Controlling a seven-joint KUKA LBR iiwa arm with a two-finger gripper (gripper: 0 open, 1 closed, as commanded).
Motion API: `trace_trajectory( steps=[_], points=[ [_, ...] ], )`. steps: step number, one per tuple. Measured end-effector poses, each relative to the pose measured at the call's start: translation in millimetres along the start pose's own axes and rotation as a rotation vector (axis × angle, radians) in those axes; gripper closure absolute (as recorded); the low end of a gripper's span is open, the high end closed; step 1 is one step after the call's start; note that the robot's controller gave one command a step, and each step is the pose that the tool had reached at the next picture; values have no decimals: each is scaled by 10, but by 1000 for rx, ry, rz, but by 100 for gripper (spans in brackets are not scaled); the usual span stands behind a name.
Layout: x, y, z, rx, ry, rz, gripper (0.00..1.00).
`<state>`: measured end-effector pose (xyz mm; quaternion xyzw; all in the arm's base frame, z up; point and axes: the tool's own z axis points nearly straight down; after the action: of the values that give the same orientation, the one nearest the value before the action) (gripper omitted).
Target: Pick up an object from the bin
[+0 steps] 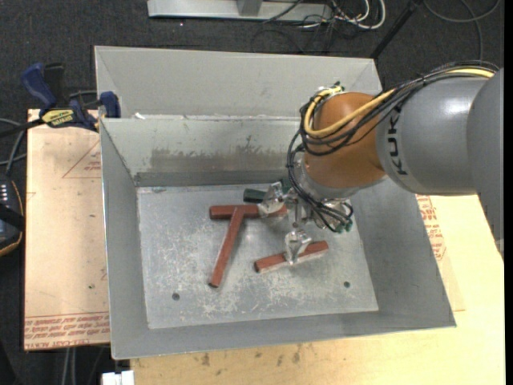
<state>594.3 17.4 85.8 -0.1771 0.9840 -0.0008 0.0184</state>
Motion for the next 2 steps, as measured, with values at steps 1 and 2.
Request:
trace_trajectory(
  steps=[1,2],
  points=[
    [438,86,6,6,-8,-356,100],
    [437,86,6,6,-8,-356,100]
  ],
)
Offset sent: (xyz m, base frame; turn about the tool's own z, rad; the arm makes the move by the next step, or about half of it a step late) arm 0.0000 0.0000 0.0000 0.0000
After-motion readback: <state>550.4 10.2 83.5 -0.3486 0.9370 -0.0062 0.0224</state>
